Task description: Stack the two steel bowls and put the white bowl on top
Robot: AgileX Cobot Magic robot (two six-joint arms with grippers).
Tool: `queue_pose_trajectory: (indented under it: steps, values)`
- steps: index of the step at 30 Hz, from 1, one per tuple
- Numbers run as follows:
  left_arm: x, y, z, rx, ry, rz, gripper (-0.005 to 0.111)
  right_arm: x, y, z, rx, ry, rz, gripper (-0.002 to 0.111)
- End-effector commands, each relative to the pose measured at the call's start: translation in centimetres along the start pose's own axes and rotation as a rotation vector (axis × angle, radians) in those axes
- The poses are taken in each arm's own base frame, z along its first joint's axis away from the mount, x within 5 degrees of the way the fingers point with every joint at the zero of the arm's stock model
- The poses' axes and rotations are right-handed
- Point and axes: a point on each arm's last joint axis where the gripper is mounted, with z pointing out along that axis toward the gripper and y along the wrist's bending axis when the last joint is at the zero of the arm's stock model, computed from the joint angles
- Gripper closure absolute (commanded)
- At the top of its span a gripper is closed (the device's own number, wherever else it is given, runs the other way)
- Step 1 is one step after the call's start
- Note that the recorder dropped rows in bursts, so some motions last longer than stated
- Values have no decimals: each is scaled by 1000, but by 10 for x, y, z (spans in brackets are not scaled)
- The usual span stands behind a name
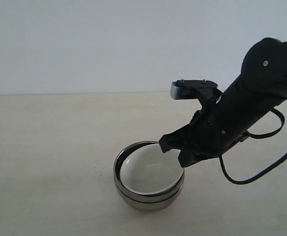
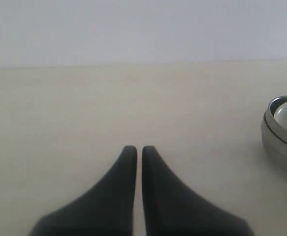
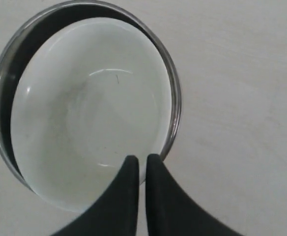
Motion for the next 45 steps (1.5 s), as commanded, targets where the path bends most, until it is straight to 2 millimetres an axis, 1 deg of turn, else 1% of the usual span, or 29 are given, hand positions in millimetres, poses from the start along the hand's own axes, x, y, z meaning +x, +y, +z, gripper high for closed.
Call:
queue_pose_trajectory:
  steps: [1,15,17,19,22,24,26,29,33,34,35,37,38,42,45]
  values:
    - [1,0,0,-3,0,-6,103,2,-4,14,4,44,5,108]
    - [1,0,0,-3,0,-6,103,-1,-4,15,8,7,16,108]
    - [1,0,0,-3,0,-6,103,-5,-3,8,11,-42,12,108]
    - [1,0,0,-3,0,-6,103,-8,1,-8,8,-102,1,108]
    - [1,0,0,-3,0,-6,103,-10,9,-37,0,-192,-21,108]
    - [1,0,0,-3,0,-6,103,-8,8,-45,10,-266,-9,108]
    - [1,0,0,-3,0,-6,103,-2,6,-52,26,-360,27,108]
    - [1,0,0,-3,0,-6,103,18,-3,-53,70,-474,49,108]
    - [1,0,0,-3,0,-6,103,55,-17,-46,130,-570,86,108]
    - [1,0,0,-3,0,-6,103,67,-20,-47,146,-622,93,108]
    - [1,0,0,-3,0,-6,103,79,-20,-49,152,-673,91,108]
    - [1,0,0,-3,0,-6,103,93,-16,-53,142,-733,75,108]
    - [1,0,0,-3,0,-6,103,102,-10,-58,120,-774,55,108]
    - [1,0,0,-3,0,-6,103,112,0,-69,61,-806,31,108]
    - [1,0,0,-3,0,-6,103,119,4,-73,-14,-763,134,108]
